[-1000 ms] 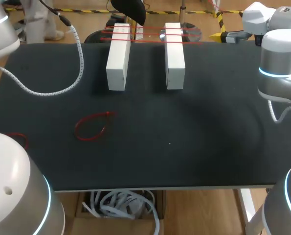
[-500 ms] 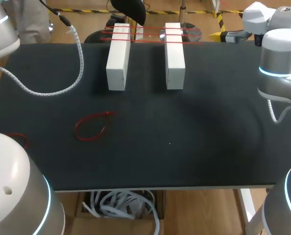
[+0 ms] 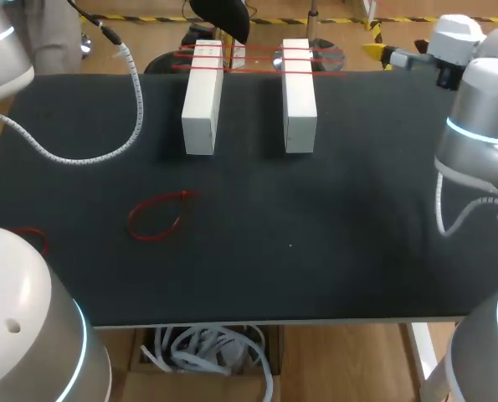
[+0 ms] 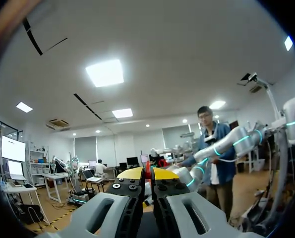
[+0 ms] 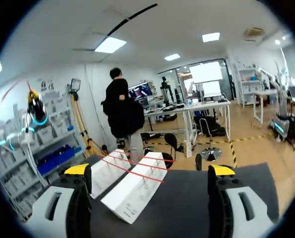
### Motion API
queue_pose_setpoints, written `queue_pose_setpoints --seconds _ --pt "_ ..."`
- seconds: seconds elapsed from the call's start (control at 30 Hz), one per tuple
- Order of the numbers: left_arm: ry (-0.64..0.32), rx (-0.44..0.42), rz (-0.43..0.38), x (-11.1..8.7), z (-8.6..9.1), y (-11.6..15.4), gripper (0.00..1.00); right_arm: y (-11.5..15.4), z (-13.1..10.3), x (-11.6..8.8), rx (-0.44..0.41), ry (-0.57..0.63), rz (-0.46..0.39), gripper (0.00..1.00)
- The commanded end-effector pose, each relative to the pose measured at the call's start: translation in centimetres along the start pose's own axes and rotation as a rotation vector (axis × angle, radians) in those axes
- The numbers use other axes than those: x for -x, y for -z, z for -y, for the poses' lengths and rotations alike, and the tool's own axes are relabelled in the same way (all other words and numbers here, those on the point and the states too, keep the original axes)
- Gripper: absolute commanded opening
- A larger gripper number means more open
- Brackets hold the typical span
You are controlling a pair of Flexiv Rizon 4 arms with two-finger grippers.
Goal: Grab the tape and strap the tape.
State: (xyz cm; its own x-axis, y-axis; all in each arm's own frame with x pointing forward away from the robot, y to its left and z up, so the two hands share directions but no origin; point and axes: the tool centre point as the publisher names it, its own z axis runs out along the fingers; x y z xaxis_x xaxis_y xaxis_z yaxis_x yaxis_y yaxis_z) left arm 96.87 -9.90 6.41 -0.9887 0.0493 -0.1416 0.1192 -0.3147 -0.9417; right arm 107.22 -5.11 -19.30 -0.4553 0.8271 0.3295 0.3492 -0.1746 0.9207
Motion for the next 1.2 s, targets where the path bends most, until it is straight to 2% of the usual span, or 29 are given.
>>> queue_pose_setpoints --seconds 0.03,0.23,0.33,0.6,0.73,0.97,1.2 --pt "0.0 0.001 -0.003 0.0 0.0 0.1 0.0 2.1 0.4 -0.7 0.235 -0.361 0.058 1.0" --pt "0.0 0.001 -0.003 0.0 0.0 0.1 0.0 2.7 1.1 -2.1 0.314 -0.576 0.139 1.0" --pt "0.0 0.001 -0.003 0.0 0.0 0.1 0.0 2.8 1.4 -3.1 0.366 -0.663 0.208 1.0" --pt "0.0 0.001 -0.003 0.0 0.0 0.1 0.0 4.1 3.9 -6.1 0.528 -0.895 0.396 1.0" --pt "0.0 0.001 -0.003 0.0 0.0 0.1 0.0 4.8 5.1 -7.5 0.646 -0.979 0.475 1.0" --pt "0.0 0.001 -0.003 0.0 0.0 0.1 0.0 4.6 6.4 -9.8 0.807 -1.114 0.505 1.0" --pt "0.0 0.001 -0.003 0.0 0.0 0.1 0.0 4.3 6.5 -12.8 0.927 -1.161 0.5 1.0"
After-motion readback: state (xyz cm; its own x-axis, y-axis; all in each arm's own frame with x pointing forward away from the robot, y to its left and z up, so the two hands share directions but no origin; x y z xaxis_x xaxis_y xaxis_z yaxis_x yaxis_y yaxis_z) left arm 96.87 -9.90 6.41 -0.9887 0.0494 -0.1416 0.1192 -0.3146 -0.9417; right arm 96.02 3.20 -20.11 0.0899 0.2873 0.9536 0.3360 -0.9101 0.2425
